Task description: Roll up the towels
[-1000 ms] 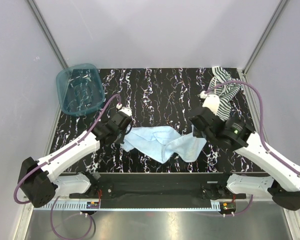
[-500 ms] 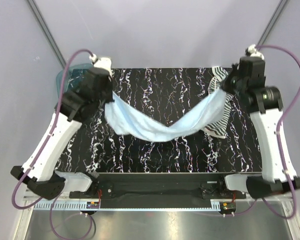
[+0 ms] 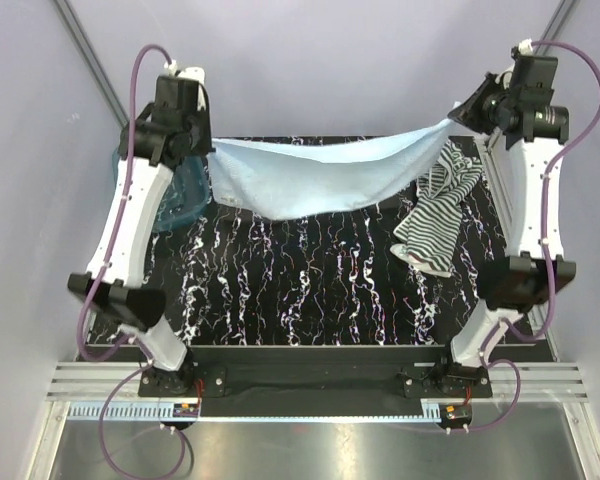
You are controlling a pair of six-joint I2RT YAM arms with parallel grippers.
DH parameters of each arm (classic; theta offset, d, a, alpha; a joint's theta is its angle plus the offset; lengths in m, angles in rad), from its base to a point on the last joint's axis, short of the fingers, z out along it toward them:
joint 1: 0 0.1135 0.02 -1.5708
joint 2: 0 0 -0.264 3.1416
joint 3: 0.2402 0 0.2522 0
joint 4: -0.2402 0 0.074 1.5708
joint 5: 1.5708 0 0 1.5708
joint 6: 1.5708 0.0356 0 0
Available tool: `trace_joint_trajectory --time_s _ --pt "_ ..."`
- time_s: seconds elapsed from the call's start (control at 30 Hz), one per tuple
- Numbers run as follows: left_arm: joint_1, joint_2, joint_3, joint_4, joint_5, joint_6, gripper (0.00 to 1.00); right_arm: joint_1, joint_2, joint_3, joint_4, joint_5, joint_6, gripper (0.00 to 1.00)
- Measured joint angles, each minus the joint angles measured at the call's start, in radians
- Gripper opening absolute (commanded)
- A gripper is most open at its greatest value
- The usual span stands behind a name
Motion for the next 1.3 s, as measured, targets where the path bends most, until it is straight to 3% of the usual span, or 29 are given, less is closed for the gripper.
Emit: trace_joint_trajectory --time_s 0.07,0.3,0.4,0.5,0.6,0.8,1.0,1.07,1.1,1.13,1.17,1.2,1.27,1.3 --pt "0.007 -0.089 -0.153 0.047 0.004 0.004 0.0 -0.007 -0.082 -0.119 0.027 0.002 -0.014 0.0" --pt "0.014 -0.552 -0.759 0.158 0.016 -0.004 0.0 -0.076 -0.712 -1.066 0.251 0.021 0.057 0.0" --pt "0.023 -0.677 -0.949 0.166 0.028 -0.017 0.0 -0.08 -0.838 -1.368 0.311 0.019 0.134 0.0" --pt "0.031 -0.714 -1.095 0.18 0.046 -0.033 0.0 -0.08 -0.842 -1.576 0.383 0.015 0.205 0.0" --pt "0.041 -0.703 -1.176 0.151 0.06 -0.056 0.0 -0.082 -0.829 -1.687 0.389 0.02 0.248 0.0" --pt "0.047 -0.72 -1.186 0.137 0.074 -0.086 0.0 -0.083 -0.876 -1.679 0.394 0.067 0.257 0.0" --pt "0.047 -0.737 -1.183 0.101 0.136 -0.098 0.06 -0.084 -1.047 -1.656 0.341 0.181 0.257 0.0" --pt "0.047 -0.738 -1.183 0.079 0.15 -0.098 0.12 -0.084 -1.083 -1.652 0.322 0.208 0.259 0.0" --pt "0.047 -0.74 -1.182 0.067 0.158 -0.097 0.38 -0.084 -1.091 -1.65 0.309 0.219 0.264 0.3" --pt "0.047 -0.744 -1.181 0.056 0.169 -0.09 0.53 -0.084 -1.093 -1.647 0.293 0.229 0.276 0.5" --pt "0.047 -0.75 -1.181 0.05 0.19 -0.092 0.63 -0.084 -1.094 -1.645 0.282 0.234 0.289 0.61" --pt "0.047 -0.762 -1.18 0.042 0.21 -0.092 0.79 -0.084 -1.093 -1.645 0.271 0.238 0.303 0.69" --pt "0.047 -0.787 -1.173 0.025 0.243 -0.096 0.85 -0.084 -1.094 -1.645 0.251 0.241 0.32 0.82" --pt "0.047 -0.799 -1.165 0.021 0.251 -0.098 0.89 -0.084 -1.102 -1.646 0.241 0.243 0.331 0.83"
